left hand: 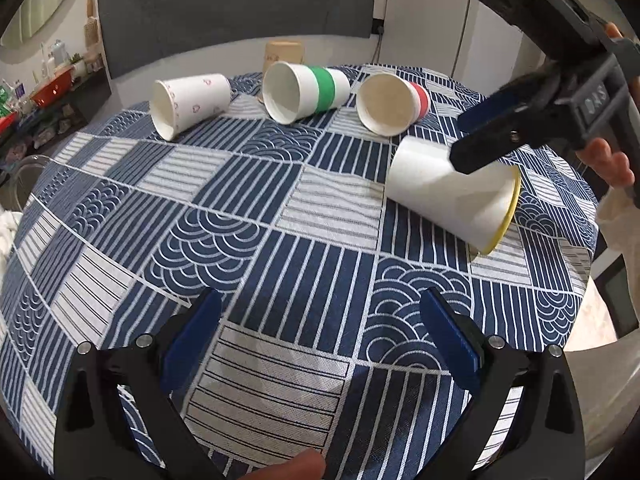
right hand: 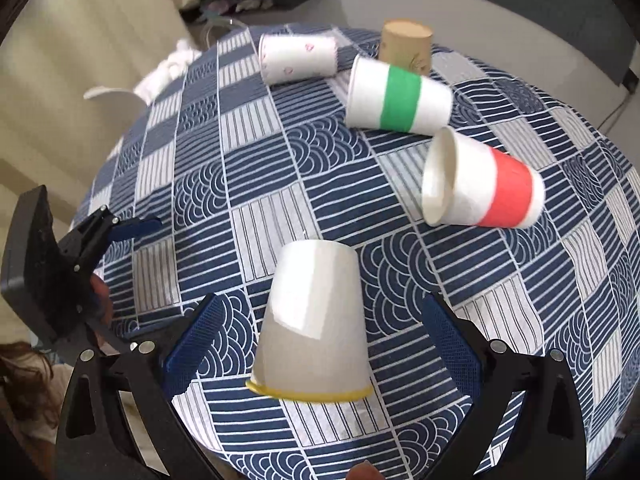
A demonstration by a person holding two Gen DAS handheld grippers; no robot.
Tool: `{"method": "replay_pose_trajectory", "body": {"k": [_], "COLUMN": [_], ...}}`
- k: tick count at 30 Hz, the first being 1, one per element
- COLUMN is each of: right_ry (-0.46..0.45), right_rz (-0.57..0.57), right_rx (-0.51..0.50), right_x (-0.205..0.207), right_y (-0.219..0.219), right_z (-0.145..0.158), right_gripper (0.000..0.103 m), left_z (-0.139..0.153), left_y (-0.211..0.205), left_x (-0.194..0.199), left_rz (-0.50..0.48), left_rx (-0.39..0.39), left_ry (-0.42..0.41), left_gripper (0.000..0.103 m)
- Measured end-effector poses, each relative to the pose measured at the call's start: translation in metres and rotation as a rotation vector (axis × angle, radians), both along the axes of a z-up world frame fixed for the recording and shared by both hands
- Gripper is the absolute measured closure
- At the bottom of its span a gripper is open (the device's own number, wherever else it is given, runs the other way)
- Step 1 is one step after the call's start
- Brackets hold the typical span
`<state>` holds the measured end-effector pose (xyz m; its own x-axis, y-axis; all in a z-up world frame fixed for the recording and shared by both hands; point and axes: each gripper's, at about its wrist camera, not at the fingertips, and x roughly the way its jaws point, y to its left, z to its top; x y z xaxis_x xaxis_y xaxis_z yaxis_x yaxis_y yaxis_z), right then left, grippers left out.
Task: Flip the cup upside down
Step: 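Lift the white cup with the right gripper and rotate it rim-down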
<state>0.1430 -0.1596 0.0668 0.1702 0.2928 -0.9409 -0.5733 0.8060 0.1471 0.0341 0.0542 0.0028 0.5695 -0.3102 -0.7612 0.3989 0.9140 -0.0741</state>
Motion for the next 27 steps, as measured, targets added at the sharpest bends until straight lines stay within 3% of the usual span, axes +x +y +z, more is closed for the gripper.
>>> {"method": "replay_pose_trajectory", "body": {"k": [8,10,13,20,25,27], "right_ry": [0.079,0.083,0.028,-0.028,-0.174,-0.22], "right_rz": [-0.007,0.0,0.066,0.047,-0.015,-0.067], "right_rx": [-0.104,-0.115,-0.185,-0.083,0.146,0.191], "right_x": [0.015,0.014,0.003,-0.003,0.0,0.004], "right_y": [0.021,0.023,0.031,0.029,0.02,0.014], "right_z": [-0.029,-0.03,-0.024,-0.007,0.005,0.005], "right_gripper": [0.011,0.047,0.048,0.048,0.048,0.048], "left_z": [-0.011,-0.014,-0.012,-0.009,-0.009,-0.009], "left_y": [-0.002,-0.007,-0.009,-0.009,-0.004,-0.003], "left_x": [0.003,0.001,-0.003,-0.007,-0.007,-0.007], "left_rz": [-0.018,-0.023,-0.042,-0.038,-0.014,-0.006], "left_rx": [-0.004,0.024,0.012,-0.009,-0.007,-0.001], "left_ry": [0.027,0.017,0.016,0.01,0.012,0.01], "left_gripper": [0.006,0.006,0.006,0.006,0.006,0.006]}}
